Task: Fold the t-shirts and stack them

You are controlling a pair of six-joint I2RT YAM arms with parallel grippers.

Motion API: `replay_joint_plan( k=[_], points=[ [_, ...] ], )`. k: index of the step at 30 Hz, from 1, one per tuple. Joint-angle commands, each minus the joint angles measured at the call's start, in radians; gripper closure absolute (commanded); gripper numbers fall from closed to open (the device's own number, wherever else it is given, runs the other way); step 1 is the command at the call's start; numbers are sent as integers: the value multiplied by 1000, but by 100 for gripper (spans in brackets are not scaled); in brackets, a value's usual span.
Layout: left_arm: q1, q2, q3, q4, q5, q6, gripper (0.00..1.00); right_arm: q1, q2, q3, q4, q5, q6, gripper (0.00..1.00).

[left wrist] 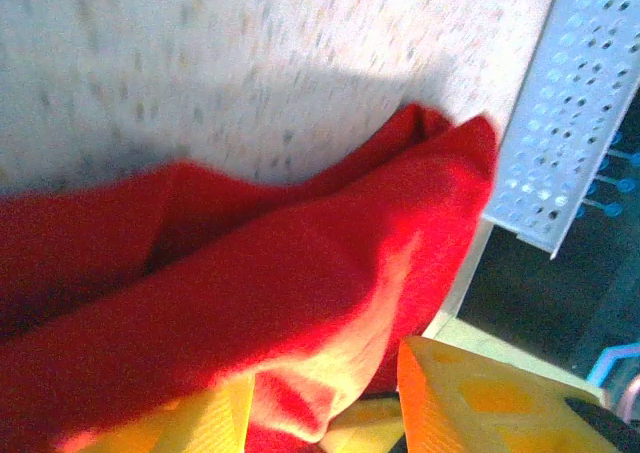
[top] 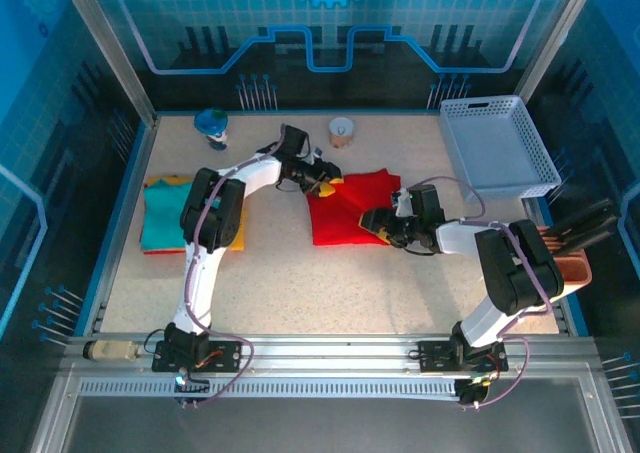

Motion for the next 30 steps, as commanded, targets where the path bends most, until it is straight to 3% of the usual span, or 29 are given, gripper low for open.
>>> replay_joint_plan(
  k=[1,5,16,22,30],
  points=[
    [42,30,85,-124,23,64,58,-15,39,-41,-93,63,-51,24],
    [67,-53,43,-158,-8,108,58,-25,13,-29,-109,41,-54,24],
    [33,-463,-395,-153,-216,267,51,-10,-81,186,-329,0,-112,15],
    [-25,-447,-478,-150,-303,314,47,-6,-141,208,-400,-2,-133,13],
    [-87,-315,-359,-197,-416,337,47,-15,-226,174,-492,27,-165,12]
  ],
)
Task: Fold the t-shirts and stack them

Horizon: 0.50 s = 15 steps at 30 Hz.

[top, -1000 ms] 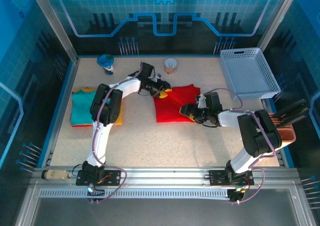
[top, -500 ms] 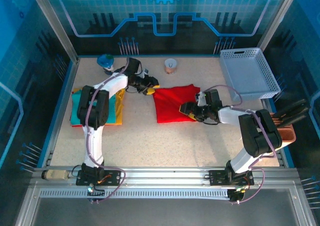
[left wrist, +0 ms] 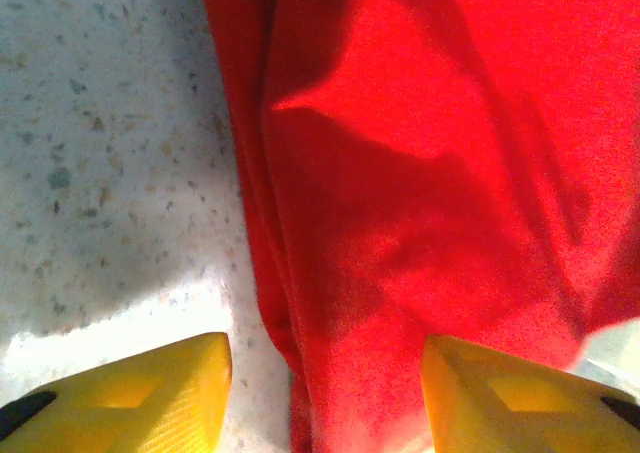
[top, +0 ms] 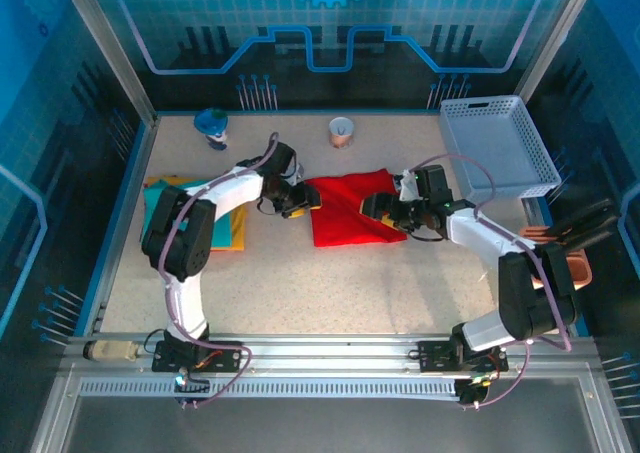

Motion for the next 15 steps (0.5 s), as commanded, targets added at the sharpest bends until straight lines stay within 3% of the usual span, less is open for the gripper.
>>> replay_joint_plan(
  k=[1,15],
  points=[
    [-18,54,80,-35,-60,34,46,-11,-45,-20,-74,13,-33,12],
    [-60,172,182,-107,-102,14,45,-41,-77,-51,-84,-3,-31,13]
  ],
)
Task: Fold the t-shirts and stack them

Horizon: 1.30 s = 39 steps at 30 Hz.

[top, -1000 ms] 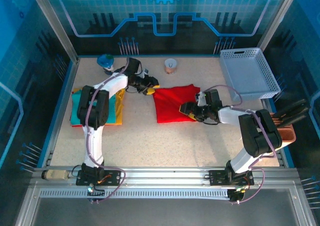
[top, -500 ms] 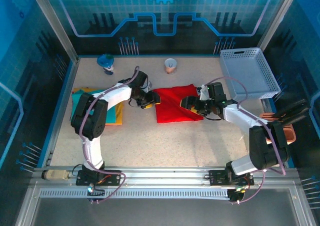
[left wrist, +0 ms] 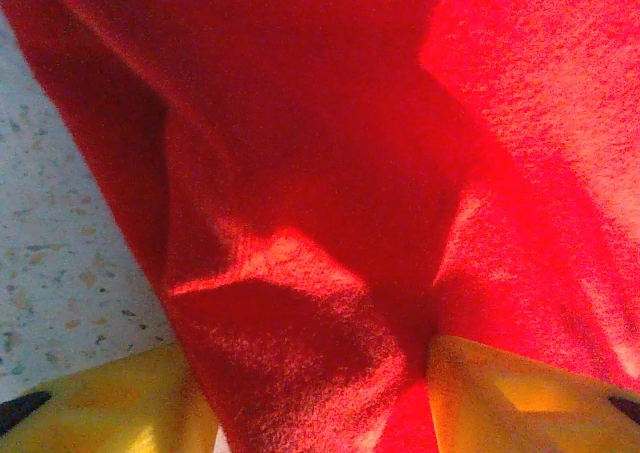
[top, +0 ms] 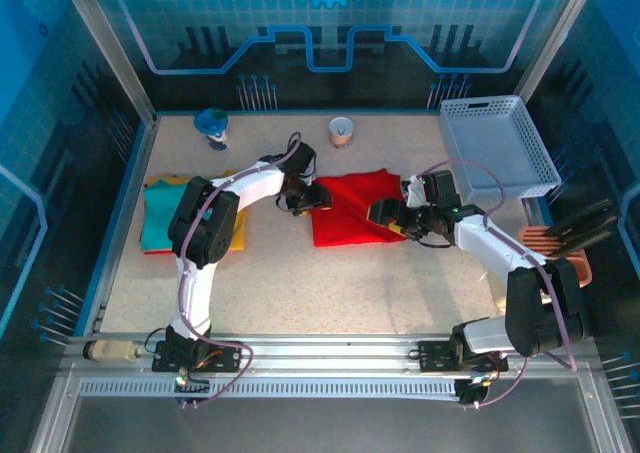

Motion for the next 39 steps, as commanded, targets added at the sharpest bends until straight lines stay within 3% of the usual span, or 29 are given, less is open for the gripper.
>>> replay_joint_plan(
  k=[1,6,11,22,27,39],
  points=[
    [-9,40,26,-48,-18,14,44,-13,-12,-11,-17,-8,-16,13],
    [-20,67,46,-51,-17,11,47,-14,-3,-18,-5,-14,-8,13],
    [-26,91,53,-56,-30,0,58,-19,-5,-21,-12,-11,-8,13],
    [-35,105,65,-127,-126,8,99,-37,-18,-21,-30,-4,-2,14],
    [-56,-13,96,-274,-378,124,100,-55,-31,-21,-54,1,-1,14],
    [-47,-381,61,-540,-588,369,100,-107,-38,-51,-45,-40,19,15]
  ],
)
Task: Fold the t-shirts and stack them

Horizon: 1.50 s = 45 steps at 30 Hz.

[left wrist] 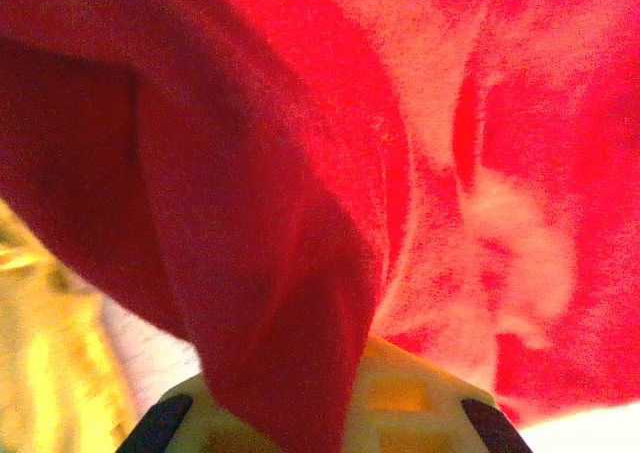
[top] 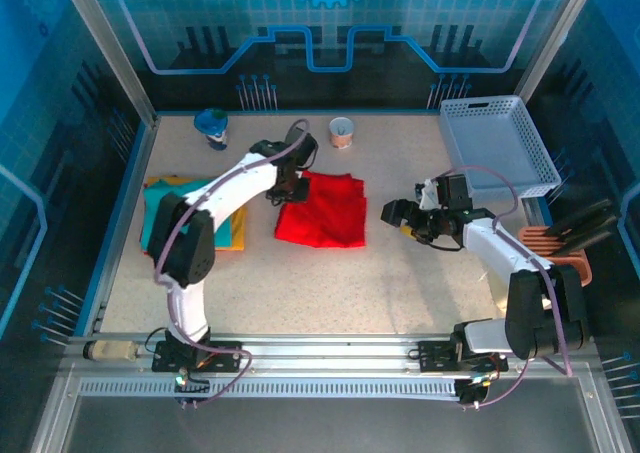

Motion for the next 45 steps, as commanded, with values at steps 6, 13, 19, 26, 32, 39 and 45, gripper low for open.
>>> replay_joint_plan(
  k=[6,13,19,26,32,39,45],
  points=[
    [53,-210,-9,-283,-131,120,100,-11,5,-11,9,-53,28,15],
    [120,-344,14,-387,-123,137,100,-11,10,0,11,-70,42,15],
    [155,-397,59,-450,-129,174,100,-7,3,12,-7,-70,47,15],
    [202,-419,138,-477,-116,192,100,3,-12,26,-28,-69,54,15],
    [237,-411,192,-489,-139,216,100,7,-25,42,-56,-57,49,15],
    [279,-377,245,-486,-153,243,100,13,-9,43,-62,-60,46,16],
    [321,-359,258,-474,-166,256,100,18,1,45,-67,-54,44,16]
  ],
)
